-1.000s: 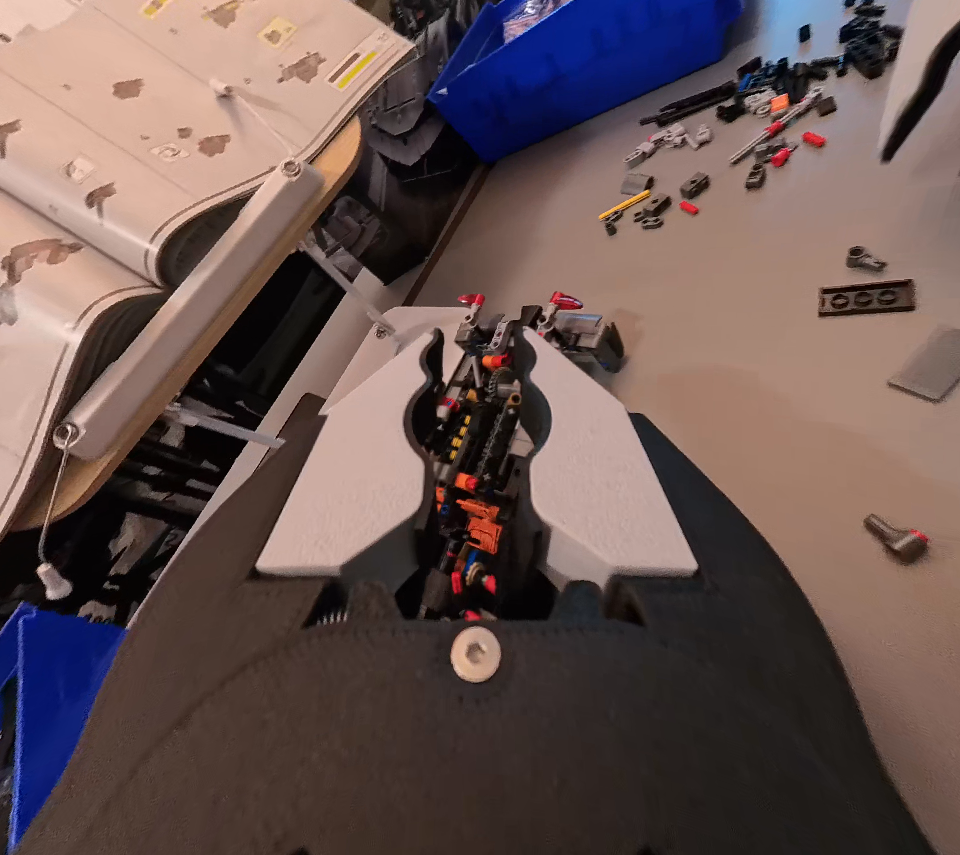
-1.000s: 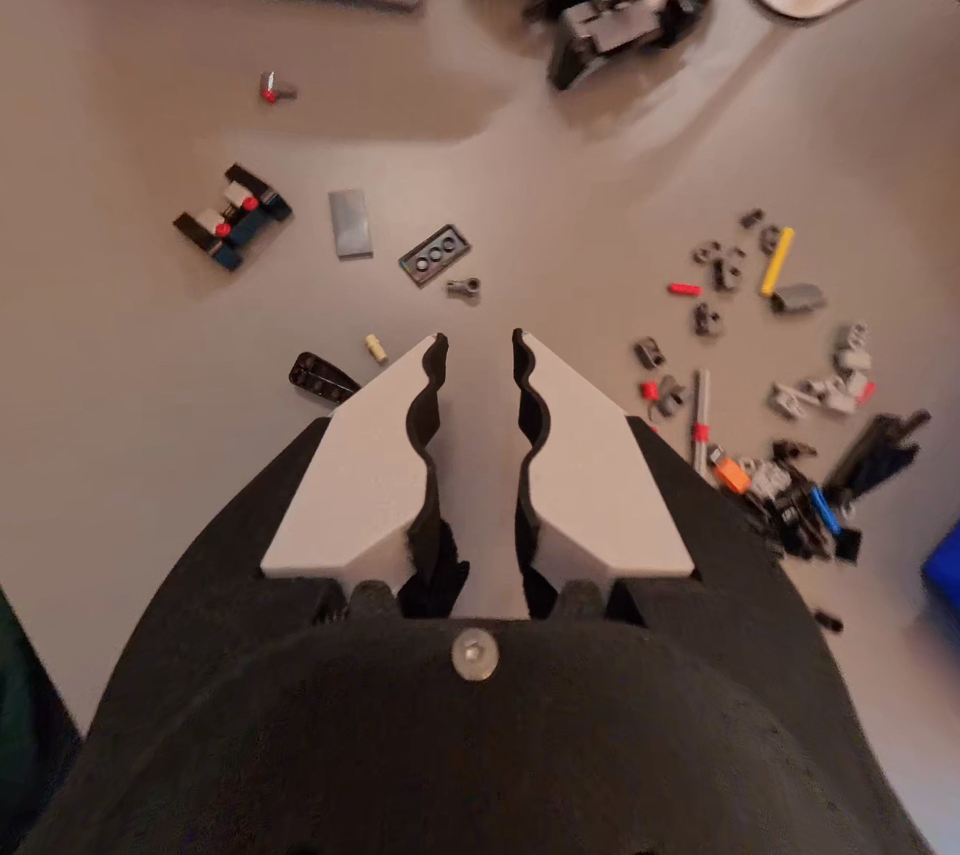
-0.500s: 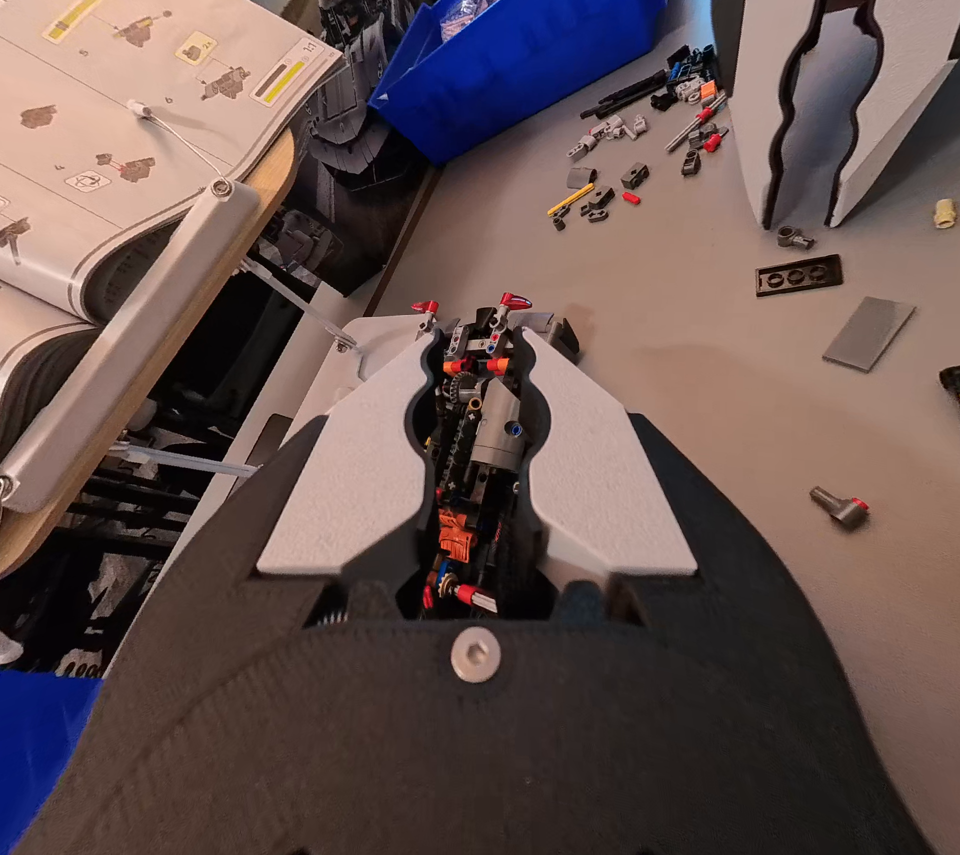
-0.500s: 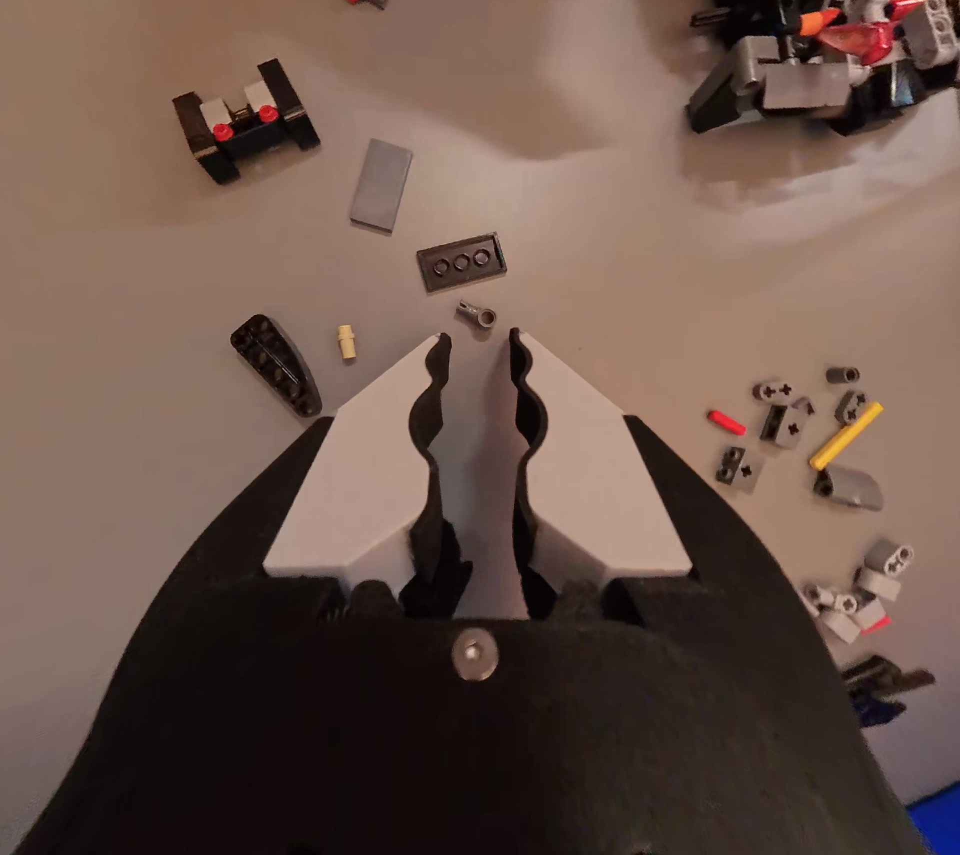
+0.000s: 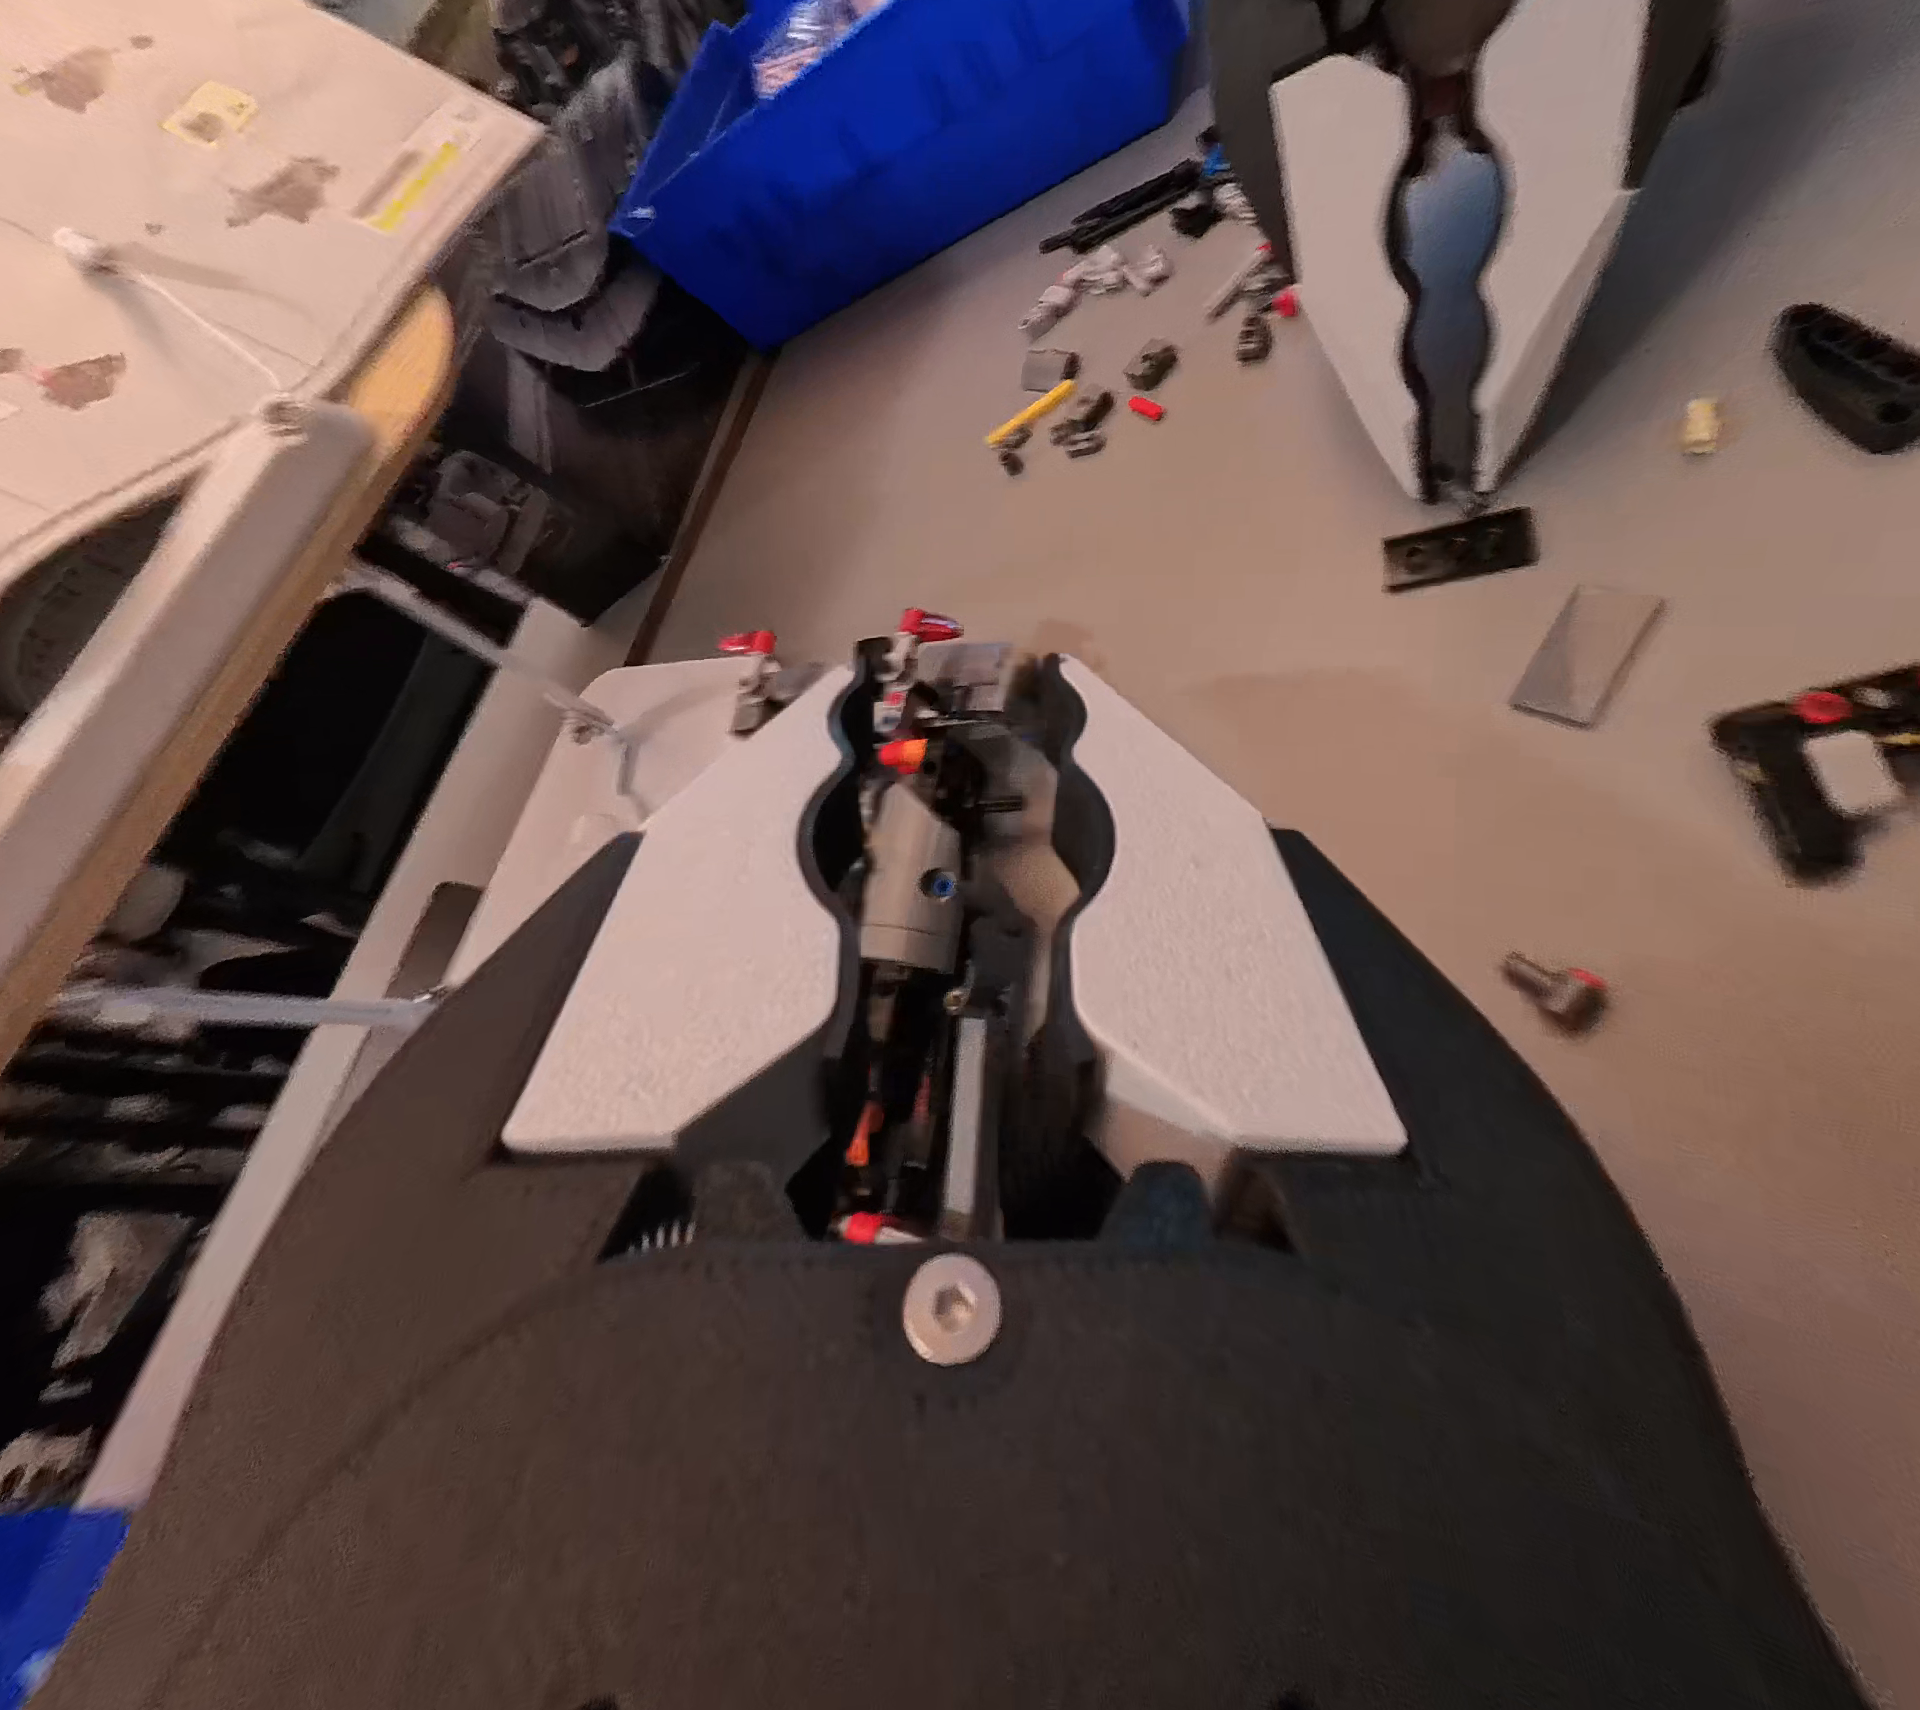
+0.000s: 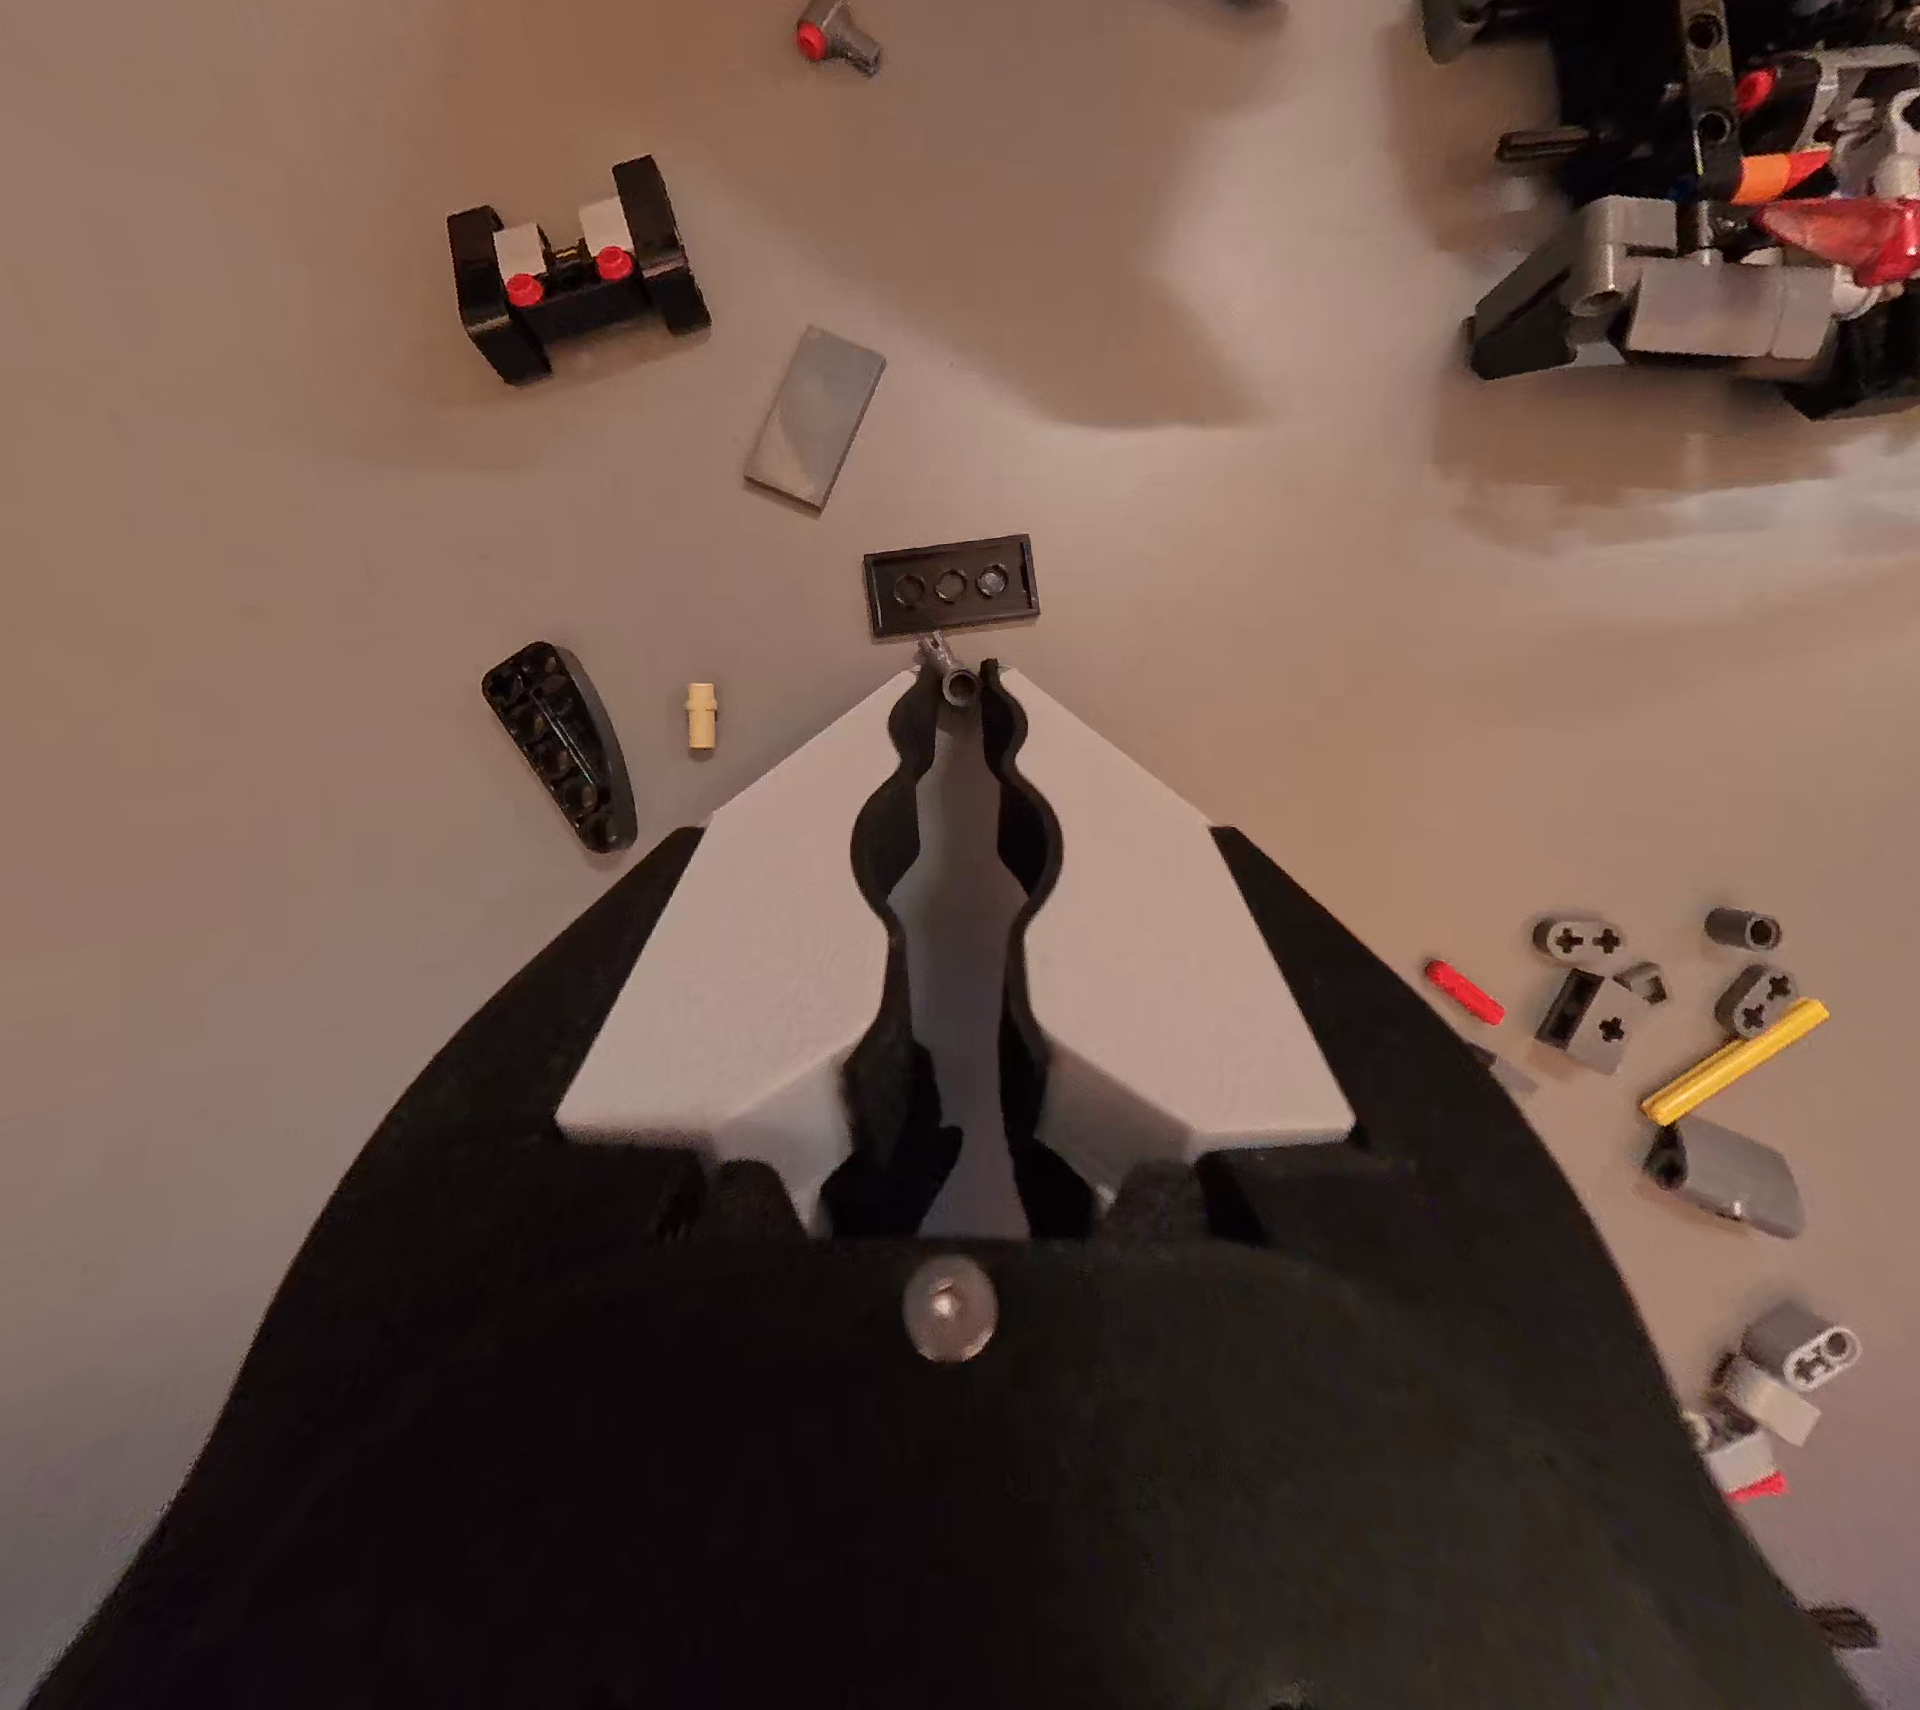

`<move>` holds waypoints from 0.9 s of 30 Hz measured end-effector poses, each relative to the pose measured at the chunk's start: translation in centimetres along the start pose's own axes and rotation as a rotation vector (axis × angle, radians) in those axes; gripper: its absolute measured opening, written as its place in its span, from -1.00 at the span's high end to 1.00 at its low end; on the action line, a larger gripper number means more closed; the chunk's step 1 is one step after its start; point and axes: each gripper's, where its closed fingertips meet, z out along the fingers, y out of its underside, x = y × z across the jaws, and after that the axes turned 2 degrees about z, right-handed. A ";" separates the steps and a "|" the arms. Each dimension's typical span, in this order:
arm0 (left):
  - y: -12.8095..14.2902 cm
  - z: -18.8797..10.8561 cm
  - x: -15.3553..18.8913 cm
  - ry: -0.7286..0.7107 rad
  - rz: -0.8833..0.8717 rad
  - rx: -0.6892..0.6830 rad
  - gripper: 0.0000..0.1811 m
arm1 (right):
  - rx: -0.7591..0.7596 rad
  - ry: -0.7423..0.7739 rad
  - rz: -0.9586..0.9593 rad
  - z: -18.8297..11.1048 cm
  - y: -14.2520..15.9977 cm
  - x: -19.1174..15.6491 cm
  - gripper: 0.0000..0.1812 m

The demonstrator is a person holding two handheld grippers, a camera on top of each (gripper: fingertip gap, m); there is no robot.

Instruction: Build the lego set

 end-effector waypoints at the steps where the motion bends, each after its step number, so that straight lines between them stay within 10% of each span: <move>1: -0.1 0.0 1.0 0.060 -0.003 -0.006 0.63 | 0.003 0.000 0.019 0.0 0.0 -0.1 0.94; 11: -1.7 -1.5 11.4 0.520 0.157 -0.067 0.46 | 0.100 0.064 0.090 -2.0 -0.9 -2.3 0.94; 27: -0.1 -0.7 16.1 0.626 0.211 -0.161 0.62 | 0.182 0.137 0.114 -3.9 -3.0 -5.0 0.94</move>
